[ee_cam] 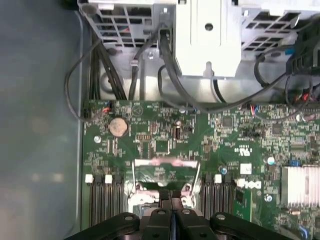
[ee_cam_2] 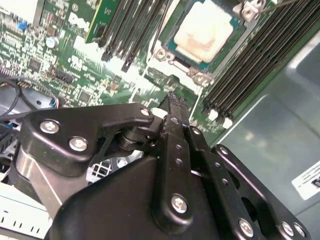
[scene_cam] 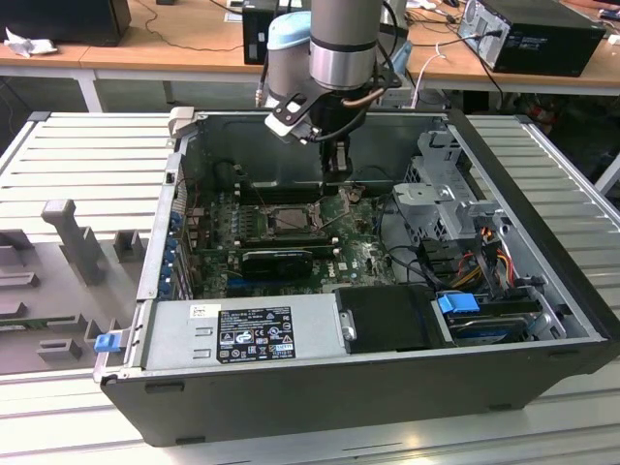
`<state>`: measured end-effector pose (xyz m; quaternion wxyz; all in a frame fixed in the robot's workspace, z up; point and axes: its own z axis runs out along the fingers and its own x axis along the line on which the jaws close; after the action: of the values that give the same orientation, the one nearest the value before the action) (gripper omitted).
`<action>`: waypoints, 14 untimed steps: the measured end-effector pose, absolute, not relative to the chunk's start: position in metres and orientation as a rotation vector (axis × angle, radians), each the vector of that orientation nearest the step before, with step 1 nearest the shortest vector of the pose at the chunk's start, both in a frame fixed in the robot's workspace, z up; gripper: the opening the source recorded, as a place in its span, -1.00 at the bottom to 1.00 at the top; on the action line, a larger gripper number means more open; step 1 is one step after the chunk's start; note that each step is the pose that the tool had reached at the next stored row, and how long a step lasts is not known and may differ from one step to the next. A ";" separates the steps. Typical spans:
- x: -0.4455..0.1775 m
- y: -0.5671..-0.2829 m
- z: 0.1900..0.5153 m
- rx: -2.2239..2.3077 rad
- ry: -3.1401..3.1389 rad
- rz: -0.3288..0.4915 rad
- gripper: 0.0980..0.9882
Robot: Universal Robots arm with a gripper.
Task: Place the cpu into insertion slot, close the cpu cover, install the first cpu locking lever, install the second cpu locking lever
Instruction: 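Close the cpu cover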
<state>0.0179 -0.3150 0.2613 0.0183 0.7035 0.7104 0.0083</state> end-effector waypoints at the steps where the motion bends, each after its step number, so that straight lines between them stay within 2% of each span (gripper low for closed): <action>1: 0.020 -0.315 0.261 2.185 2.206 0.025 -0.98; 14: 0.054 -0.315 0.261 2.189 2.210 0.016 -0.98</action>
<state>0.0542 -0.3150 0.2609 0.0152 0.7036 0.7104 0.0051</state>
